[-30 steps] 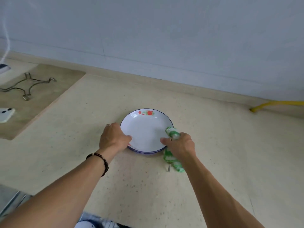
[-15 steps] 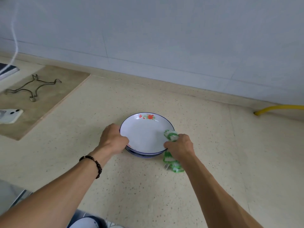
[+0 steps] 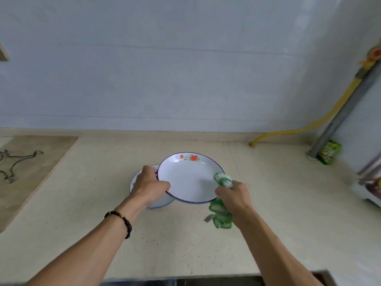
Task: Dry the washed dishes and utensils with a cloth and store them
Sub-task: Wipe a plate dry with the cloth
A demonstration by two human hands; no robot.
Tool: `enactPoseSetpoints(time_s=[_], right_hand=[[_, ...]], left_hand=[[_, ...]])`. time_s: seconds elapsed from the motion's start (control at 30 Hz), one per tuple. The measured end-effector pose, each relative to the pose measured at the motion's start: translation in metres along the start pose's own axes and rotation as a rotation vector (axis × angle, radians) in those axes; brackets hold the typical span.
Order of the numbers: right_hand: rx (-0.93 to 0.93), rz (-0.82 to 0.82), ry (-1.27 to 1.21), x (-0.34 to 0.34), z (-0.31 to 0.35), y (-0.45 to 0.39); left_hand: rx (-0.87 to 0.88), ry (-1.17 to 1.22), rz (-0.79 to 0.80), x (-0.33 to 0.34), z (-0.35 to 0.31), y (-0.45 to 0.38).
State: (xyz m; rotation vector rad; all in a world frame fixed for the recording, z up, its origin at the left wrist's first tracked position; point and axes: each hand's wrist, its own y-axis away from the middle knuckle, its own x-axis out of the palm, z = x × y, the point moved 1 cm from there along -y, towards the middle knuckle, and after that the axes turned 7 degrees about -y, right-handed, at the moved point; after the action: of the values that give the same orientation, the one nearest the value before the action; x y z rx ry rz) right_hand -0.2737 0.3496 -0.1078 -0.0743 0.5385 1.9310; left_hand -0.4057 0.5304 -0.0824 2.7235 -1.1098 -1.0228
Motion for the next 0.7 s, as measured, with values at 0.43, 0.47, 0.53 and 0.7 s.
enactPoseSetpoints(time_s=[0.43,0.47,0.53,0.7], right_hand=[[0.067,-0.248,-0.338,-0.252,-0.064,0.102],[0.073,-0.264,-0.359,-0.28,-0.079,0.11],[0.098,-0.319,-0.346,-0.323,-0.107,0.118],[0.225,-0.394,-0.29,-0.414,-0.19,0.131]], left_hand=[[-0.096,0.498,0.589,0.181,-0.133,0.141],[-0.097,0.483,0.617,0.205,-0.142,0.157],[-0.097,0.467,0.644,0.247,-0.158,0.185],[-0.018,0.277,0.669,0.346,-0.201,0.253]])
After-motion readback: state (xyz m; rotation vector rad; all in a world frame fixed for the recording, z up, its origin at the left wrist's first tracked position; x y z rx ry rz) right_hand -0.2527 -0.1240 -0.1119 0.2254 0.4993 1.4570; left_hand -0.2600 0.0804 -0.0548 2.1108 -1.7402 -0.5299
